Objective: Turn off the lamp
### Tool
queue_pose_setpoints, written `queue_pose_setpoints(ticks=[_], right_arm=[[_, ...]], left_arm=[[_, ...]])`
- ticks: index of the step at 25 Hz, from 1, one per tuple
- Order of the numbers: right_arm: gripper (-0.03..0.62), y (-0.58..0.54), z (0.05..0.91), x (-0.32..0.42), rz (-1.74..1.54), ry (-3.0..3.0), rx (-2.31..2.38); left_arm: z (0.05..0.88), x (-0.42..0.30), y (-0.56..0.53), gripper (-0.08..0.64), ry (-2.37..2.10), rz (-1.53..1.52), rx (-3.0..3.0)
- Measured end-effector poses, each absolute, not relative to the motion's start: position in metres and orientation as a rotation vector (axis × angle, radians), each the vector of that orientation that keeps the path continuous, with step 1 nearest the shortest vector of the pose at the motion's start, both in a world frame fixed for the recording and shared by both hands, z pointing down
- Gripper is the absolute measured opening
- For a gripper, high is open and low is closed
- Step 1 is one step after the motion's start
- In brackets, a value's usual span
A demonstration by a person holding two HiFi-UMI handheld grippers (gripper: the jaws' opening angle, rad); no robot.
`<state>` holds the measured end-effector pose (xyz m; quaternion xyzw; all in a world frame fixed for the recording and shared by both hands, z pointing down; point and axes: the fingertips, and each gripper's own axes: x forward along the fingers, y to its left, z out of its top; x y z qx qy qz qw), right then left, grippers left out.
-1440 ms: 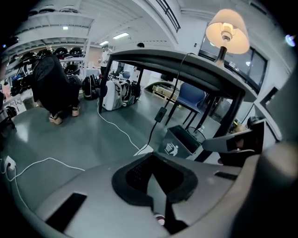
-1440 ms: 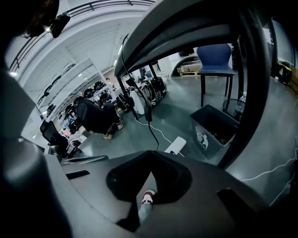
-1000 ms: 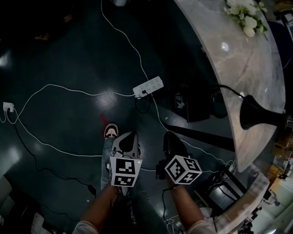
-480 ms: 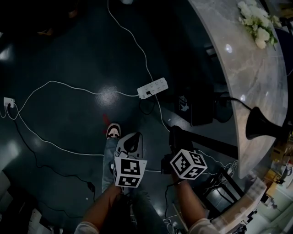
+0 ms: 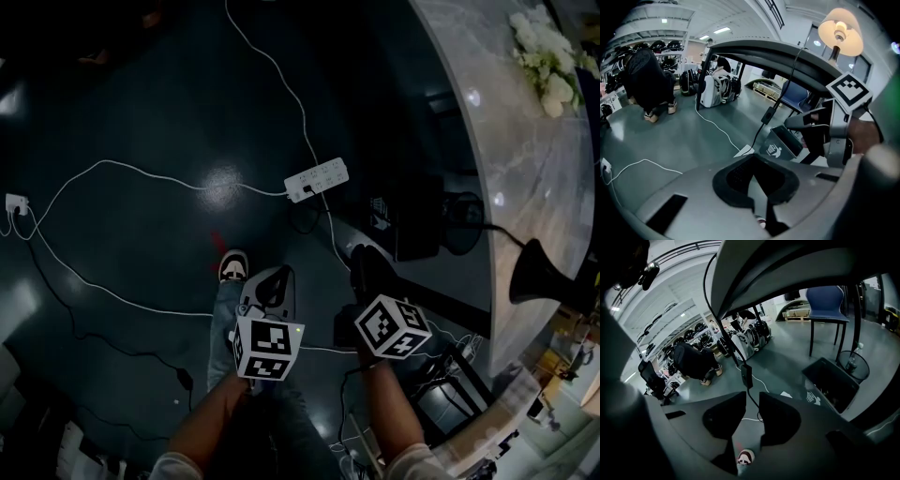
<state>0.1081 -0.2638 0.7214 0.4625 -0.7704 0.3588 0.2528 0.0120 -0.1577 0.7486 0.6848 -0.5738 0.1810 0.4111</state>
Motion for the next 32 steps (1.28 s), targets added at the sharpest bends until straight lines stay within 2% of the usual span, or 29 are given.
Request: queue_pose_setpoints(ticks=[32], right_arm=[[0.133, -0.313, 0.741, 0.069, 0.896, -2.158, 1.135]], left_arm=[[0.774, -0.011, -0.186, 0.006, -1.399, 0.499, 1.718]])
